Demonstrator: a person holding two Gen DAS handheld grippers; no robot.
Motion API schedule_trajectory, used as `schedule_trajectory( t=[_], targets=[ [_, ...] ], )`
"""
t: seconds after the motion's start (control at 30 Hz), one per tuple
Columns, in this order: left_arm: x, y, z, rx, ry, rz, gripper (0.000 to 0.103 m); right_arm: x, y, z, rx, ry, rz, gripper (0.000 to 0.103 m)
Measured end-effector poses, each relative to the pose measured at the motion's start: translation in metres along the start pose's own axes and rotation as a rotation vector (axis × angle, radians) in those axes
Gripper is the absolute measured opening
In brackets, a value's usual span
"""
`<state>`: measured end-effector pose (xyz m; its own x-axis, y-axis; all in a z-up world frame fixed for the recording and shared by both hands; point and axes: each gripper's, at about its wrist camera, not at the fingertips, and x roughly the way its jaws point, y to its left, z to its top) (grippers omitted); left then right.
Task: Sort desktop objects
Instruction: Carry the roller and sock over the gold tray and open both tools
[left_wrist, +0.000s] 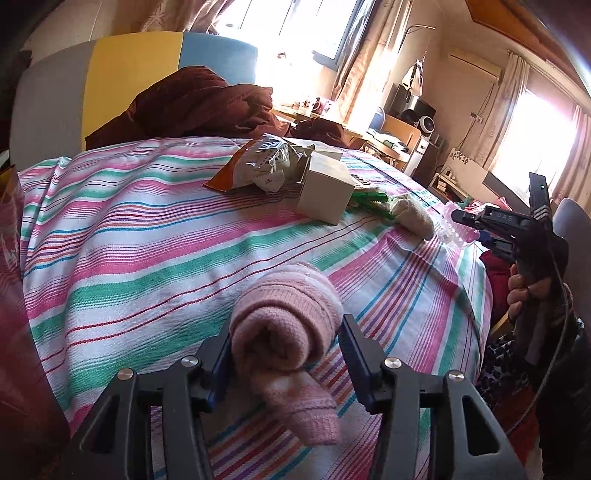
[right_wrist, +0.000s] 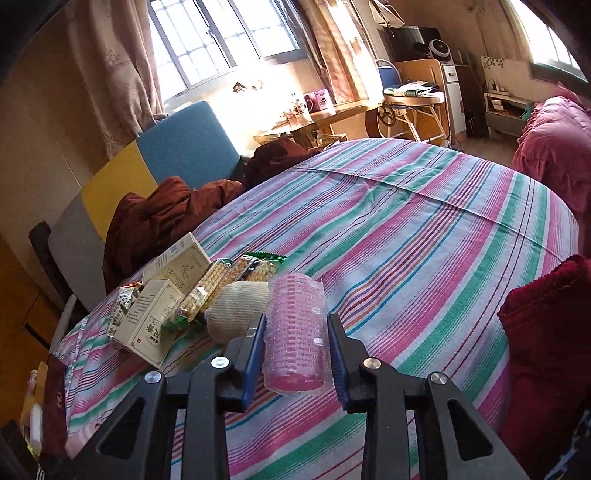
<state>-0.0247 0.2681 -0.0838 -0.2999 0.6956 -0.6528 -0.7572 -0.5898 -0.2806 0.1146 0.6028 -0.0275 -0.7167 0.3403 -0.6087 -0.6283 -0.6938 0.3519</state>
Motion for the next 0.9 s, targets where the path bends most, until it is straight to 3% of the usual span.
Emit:
schedule_trajectory(
  t=[0.33, 0.73, 0.9],
  targets=[
    [-0.030, 0.002, -0.006, -0.034, -0.017, -0.025, 0.047, -0.031, 0.055, -0.035, -0.138, 0.063, 0.157, 0.033],
    [-0.123, 0.025, -0.020, -0.097, -0.162, 0.053, 0.047, -0.031, 0.182, -0.081, -0.347, 0.158, 0.423, 0.033],
    [-0.164, 0.063, -0.029, -0.190, -0.226, 0.148, 0.047, -0.030, 0.246, -0.100, -0.458, 0.192, 0.532, 0.033]
  ],
)
